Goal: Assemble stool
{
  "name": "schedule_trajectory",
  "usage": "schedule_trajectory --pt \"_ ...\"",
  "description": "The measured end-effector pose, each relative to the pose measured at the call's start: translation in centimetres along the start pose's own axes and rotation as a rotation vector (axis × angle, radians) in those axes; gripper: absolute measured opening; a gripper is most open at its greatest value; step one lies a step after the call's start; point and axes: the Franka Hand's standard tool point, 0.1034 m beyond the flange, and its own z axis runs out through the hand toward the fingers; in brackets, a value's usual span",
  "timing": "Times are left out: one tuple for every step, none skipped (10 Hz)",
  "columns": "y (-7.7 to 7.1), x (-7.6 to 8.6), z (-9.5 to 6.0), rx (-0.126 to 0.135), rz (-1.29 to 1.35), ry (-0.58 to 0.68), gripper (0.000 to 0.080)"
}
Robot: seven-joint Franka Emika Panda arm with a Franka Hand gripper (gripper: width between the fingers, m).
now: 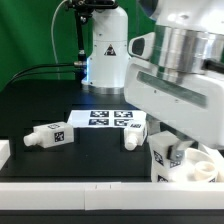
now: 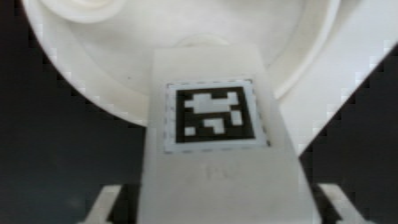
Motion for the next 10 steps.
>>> schedule_trajectory --pt "0.3 0.0 0.0 -0.003 0.070 0.001 0.0334" --pt "0.8 0.0 0.0 -0.012 0.163 0.012 0.0335" --pt "1.1 -0.1 -0.1 -0.019 0.225 0.029 0.0335" --pt "1.3 -0.2 -0.1 -0.029 0.246 0.041 0.0335" --pt "1.3 -0.2 -0.2 -0.049 0.263 0.040 0.0335" --pt "1.3 -0.1 -0.2 -0.052 0.264 0.038 0.0335" --pt "1.3 -0.2 -0.1 -0.052 0.262 0.037 0.0422" --pt "1.3 -0.2 -0.2 -0.050 0.262 0.036 0.0556" --pt "0.9 -0.1 -1.0 -0.007 0.276 0.017 0.0556" --pt "1.6 -0.1 -2.3 0.025 0.277 -0.018 0.0630"
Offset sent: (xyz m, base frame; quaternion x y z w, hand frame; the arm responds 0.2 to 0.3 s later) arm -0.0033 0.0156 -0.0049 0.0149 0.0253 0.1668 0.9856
